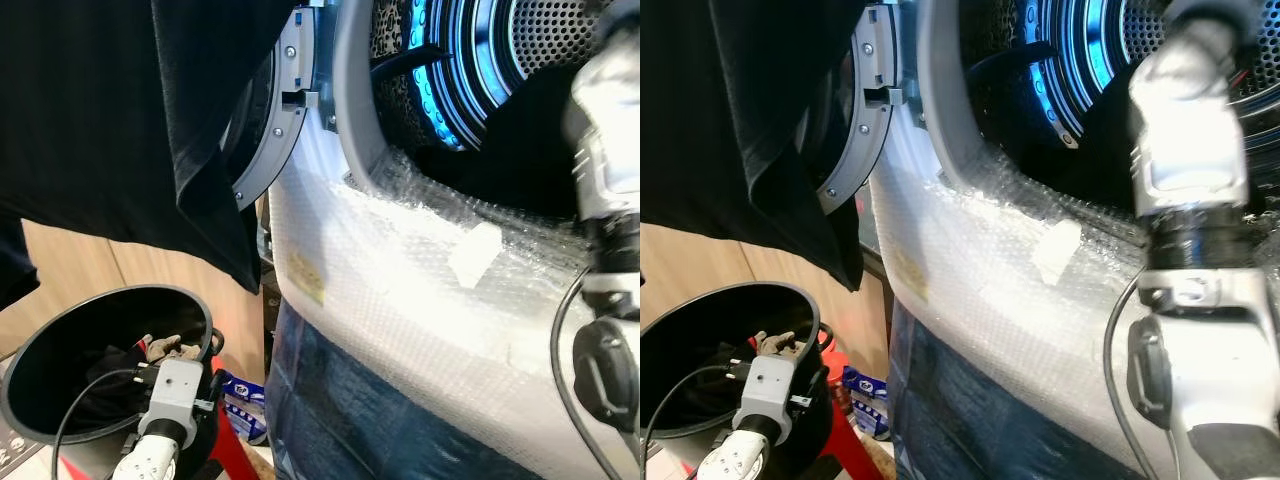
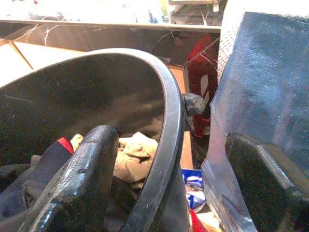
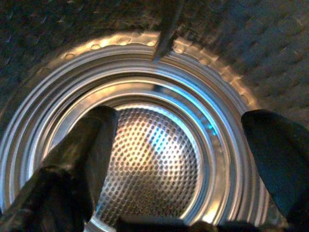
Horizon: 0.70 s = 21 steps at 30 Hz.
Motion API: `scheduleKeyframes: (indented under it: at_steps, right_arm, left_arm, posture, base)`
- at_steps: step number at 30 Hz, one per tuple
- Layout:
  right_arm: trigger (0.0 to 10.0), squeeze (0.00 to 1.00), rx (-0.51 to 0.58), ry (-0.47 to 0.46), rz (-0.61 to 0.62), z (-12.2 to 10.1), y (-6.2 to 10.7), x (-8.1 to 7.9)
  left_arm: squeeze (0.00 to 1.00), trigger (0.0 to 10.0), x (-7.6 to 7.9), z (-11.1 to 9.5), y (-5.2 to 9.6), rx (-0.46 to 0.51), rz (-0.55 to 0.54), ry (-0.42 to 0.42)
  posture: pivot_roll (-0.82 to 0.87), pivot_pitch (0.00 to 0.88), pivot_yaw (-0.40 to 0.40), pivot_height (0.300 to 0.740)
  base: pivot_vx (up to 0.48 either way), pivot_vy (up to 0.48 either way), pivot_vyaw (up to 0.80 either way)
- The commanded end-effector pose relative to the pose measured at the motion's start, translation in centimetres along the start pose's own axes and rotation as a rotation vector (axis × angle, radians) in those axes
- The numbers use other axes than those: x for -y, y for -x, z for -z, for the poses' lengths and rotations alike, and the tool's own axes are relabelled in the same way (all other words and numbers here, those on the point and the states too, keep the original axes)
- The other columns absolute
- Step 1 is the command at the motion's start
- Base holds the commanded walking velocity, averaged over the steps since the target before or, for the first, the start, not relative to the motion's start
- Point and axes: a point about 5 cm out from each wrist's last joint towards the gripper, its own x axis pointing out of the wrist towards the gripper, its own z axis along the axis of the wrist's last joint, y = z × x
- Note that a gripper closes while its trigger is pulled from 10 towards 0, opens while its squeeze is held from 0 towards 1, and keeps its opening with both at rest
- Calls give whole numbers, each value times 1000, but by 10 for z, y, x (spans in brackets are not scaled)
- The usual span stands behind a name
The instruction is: Clothes washing
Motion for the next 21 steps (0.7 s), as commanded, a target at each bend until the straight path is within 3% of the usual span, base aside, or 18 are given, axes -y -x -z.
scheduleKeyframes:
  at_steps: [1,3,5,8,10,15,16,17,18,19,21]
  right_arm:
    - [10000,1000,-243,53,-203,55,24,-31]
    - [10000,1000,-255,74,-214,67,30,-35]
    - [10000,1000,-234,39,-190,63,26,-34]
    - [10000,1000,-129,-3,-135,42,15,-26]
    - [10000,1000,-112,-163,-216,22,14,-27]
    - [10000,1000,-98,-195,-211,16,13,-14]
    - [10000,824,-104,-200,-201,18,11,-6]
    - [10000,769,-106,-198,-196,19,10,-3]
    - [10000,467,-113,-191,-196,22,9,1]
    - [10000,0,-116,-188,-201,23,9,2]
    - [10000,0,-123,-219,-230,24,9,5]
  left_arm:
    - [0,10000,3,3,3,-17,11,-3]
    - [0,10000,5,4,4,-23,19,-4]
    - [0,10000,4,4,4,-22,20,-4]
    - [0,10000,4,3,2,-19,19,-4]
    - [0,10000,5,0,-1,-13,19,-3]
    - [0,10000,7,1,-1,-14,21,0]
    - [0,10000,9,2,0,-16,23,3]
    - [0,10000,9,2,0,-17,23,3]
    - [0,10000,9,3,1,-19,23,4]
    - [0,10000,9,3,1,-20,23,5]
    - [0,10000,9,3,1,-21,24,6]
  posture:
    - [23,0,-69,740]
    - [23,0,-69,740]
    - [23,0,-69,740]
    - [11,0,-63,740]
    - [10,0,-64,740]
    - [-1,0,-66,740]
    - [-1,0,-66,740]
    - [-5,0,-65,740]
    - [-5,0,-65,740]
    - [-5,0,-65,740]
    - [-5,0,-65,740]
  base:
    - [0,0,0]
    - [0,0,0]
    - [0,0,0]
    - [0,0,0]
    - [0,0,0]
    - [0,0,0]
    - [0,0,0]
    - [0,0,0]
    - [0,0,0]
    - [0,0,0]
    - [0,0,0]
